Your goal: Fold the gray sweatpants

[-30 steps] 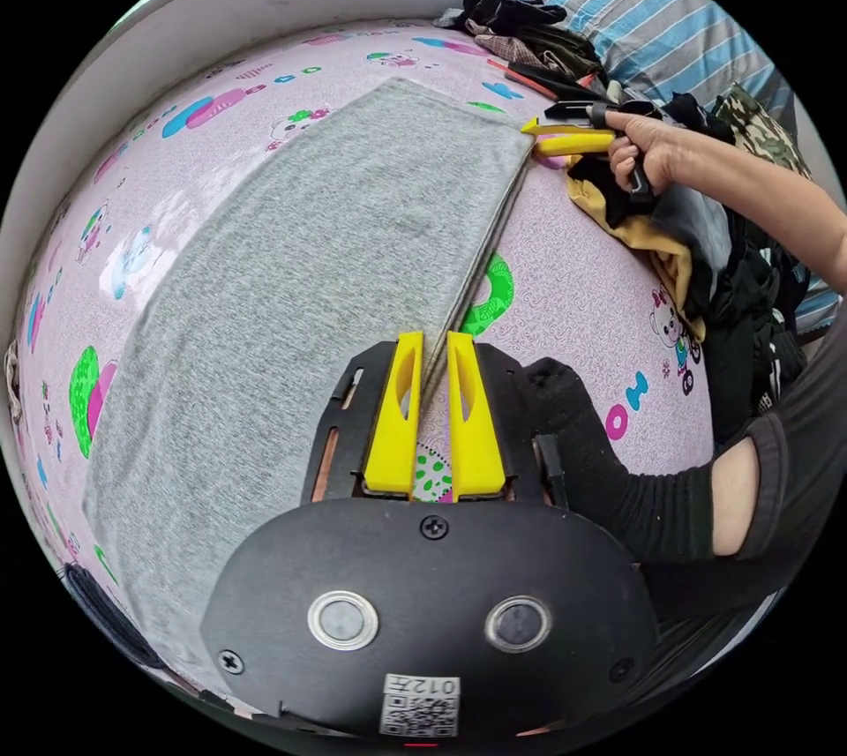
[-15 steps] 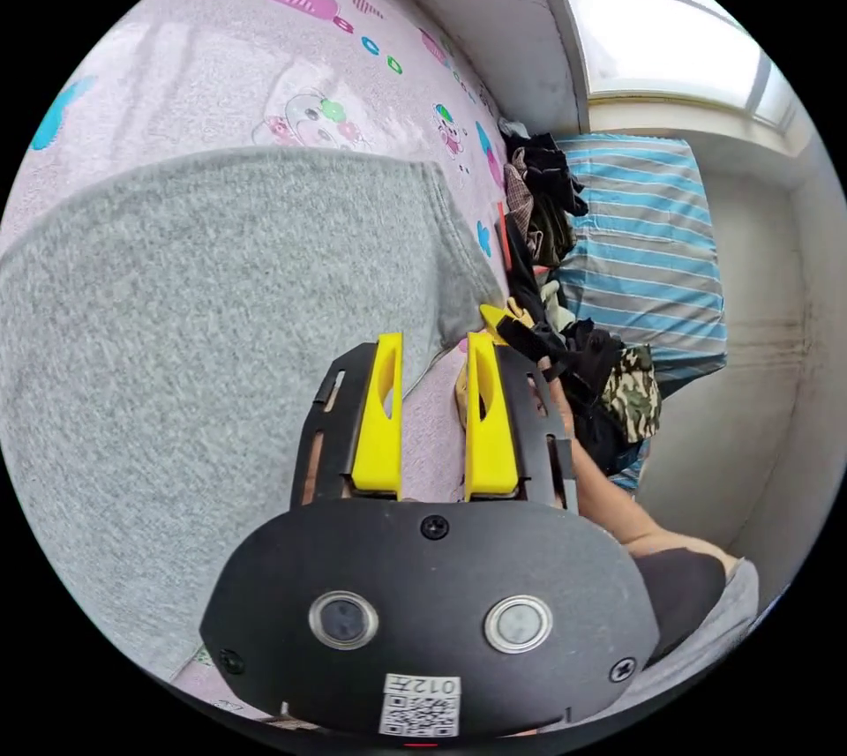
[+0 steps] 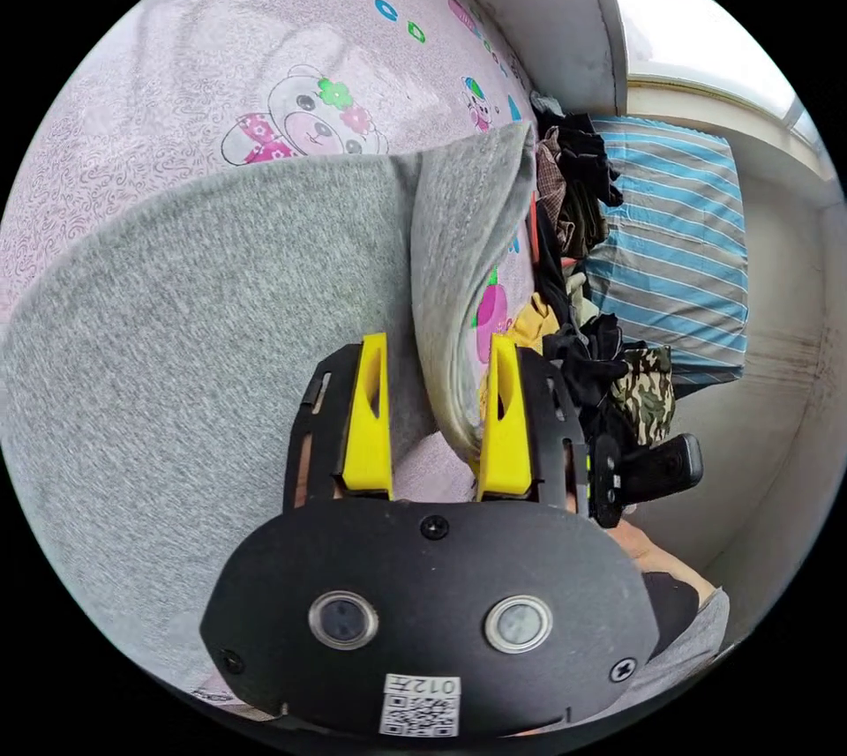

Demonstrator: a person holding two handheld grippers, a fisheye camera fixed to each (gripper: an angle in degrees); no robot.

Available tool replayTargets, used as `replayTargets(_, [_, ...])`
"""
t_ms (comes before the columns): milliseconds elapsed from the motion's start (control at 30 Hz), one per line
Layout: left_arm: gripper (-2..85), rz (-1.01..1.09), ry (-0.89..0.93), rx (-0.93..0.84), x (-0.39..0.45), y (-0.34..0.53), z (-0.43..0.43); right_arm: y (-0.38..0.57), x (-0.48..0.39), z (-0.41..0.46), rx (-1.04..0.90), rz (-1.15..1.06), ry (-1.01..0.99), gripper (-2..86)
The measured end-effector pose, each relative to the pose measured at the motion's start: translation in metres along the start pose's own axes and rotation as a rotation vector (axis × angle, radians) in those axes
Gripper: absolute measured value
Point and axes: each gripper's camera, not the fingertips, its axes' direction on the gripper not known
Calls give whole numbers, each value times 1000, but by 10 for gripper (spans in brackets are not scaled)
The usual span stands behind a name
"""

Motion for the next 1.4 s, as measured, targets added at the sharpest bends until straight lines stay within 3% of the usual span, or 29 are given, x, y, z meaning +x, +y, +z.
replayTargets(200, [78,30,0,40,-28,32,-22,37,-96,50,-62,-197,-8,24])
replayTargets(433, [72,46,16,122,-63,92,-74,85,-173,97,-95,-291,-217,38])
replayTargets(767, [72,-32,-198,190,-129,211,-164,149,-292,183,-298,-506,-496,4])
replayTargets(900, [72,-144,-141,198,-182,260,-190,190,-292,208,-358,-518,-488,-5])
replayTargets(1100, [73,-196,-112,246,-221,325,-219,241,-230,240,-385,-358,-466,-7])
replayTargets(1400, [75,-310,-289,277,-245,421,-286,312,-161,277,-426,-290,-445,-8])
